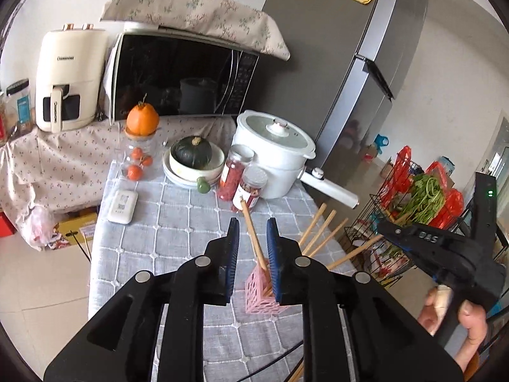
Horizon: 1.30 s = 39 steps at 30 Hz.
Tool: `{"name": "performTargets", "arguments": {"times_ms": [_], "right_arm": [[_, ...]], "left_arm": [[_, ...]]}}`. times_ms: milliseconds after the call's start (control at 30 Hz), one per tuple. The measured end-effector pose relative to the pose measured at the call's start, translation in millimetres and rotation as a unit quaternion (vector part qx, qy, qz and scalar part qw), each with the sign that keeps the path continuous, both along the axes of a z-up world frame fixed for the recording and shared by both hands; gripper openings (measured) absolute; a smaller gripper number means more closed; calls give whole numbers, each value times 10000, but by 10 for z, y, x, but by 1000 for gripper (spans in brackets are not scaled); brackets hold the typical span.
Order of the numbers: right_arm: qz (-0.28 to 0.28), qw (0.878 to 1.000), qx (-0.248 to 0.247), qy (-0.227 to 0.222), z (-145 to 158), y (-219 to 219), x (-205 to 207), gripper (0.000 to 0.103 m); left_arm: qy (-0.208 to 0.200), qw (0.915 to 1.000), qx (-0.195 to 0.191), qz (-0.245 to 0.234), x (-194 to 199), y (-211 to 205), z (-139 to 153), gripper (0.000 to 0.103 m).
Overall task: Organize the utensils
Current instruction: 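Lower the held chopsticks into the pink holder and open both grippers, then move both grippers back over the remaining chopsticks on the cloth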
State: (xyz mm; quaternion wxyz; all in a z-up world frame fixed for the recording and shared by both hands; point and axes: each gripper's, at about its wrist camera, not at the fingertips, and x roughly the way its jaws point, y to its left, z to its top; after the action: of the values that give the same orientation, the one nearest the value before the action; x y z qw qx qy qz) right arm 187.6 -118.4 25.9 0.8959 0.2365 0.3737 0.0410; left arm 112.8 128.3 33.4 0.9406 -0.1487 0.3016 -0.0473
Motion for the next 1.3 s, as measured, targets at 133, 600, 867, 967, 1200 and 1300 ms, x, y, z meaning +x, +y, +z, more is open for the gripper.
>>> {"name": "performTargets", "arguments": {"times_ms": [133, 600, 867, 967, 1200, 1300], "right_arm": [[-25, 9999, -8, 168, -142, 2, -21, 26], [-244, 9953, -935, 15, -274, -73, -591, 45], [-416, 9922, -1179, -11, -496, -151, -878, 66], [-569, 9910, -1215, 26, -577, -209, -936, 76], [-812, 9889, -1229, 196, -717, -369, -982, 89], [-1020, 9875, -1186, 207, -750, -467, -1030, 92]], "left_arm": [[71, 9999, 40, -133, -4, -69, -47, 19], [202, 9979, 378, -486, -152, -487, -211, 41], [324, 9967, 562, -488, -217, -632, -435, 70], [317, 9956, 680, -553, -238, -701, -487, 77], [259, 9927, 959, -679, -277, -837, -557, 88], [286, 9911, 1060, -758, -280, -887, -597, 89]]}}
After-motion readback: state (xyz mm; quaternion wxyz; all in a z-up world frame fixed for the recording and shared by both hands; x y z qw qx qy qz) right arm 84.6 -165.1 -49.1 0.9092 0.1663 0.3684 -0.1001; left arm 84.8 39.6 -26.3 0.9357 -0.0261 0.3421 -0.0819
